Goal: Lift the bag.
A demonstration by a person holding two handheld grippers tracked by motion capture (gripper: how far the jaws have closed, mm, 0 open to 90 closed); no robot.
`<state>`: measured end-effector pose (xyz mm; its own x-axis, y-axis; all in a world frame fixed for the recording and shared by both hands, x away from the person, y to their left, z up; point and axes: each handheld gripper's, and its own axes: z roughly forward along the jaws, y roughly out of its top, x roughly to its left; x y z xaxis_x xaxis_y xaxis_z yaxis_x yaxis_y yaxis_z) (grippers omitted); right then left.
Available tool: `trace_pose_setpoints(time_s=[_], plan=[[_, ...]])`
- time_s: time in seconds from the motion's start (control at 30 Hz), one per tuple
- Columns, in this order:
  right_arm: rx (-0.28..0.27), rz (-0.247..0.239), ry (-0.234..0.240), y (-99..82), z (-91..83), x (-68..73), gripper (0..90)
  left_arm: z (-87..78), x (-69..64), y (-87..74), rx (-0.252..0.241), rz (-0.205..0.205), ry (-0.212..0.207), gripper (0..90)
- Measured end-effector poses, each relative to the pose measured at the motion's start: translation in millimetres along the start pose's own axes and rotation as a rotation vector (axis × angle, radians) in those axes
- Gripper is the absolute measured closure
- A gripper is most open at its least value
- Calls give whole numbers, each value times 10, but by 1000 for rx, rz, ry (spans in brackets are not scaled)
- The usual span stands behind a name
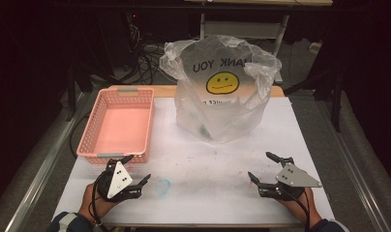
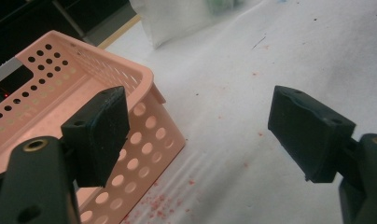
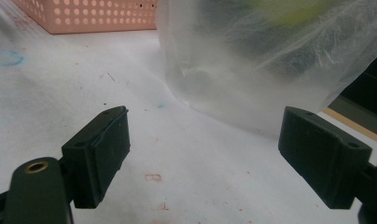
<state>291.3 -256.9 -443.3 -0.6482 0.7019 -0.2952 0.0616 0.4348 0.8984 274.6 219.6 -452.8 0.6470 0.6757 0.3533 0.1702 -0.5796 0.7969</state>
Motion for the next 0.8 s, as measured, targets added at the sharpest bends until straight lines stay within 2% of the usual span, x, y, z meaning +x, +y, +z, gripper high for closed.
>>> trace_pose_setpoints(time_s=[0.8], plan=[[6, -7, 10, 4, -4, 13, 171, 9, 4, 17, -6, -2, -15, 201]])
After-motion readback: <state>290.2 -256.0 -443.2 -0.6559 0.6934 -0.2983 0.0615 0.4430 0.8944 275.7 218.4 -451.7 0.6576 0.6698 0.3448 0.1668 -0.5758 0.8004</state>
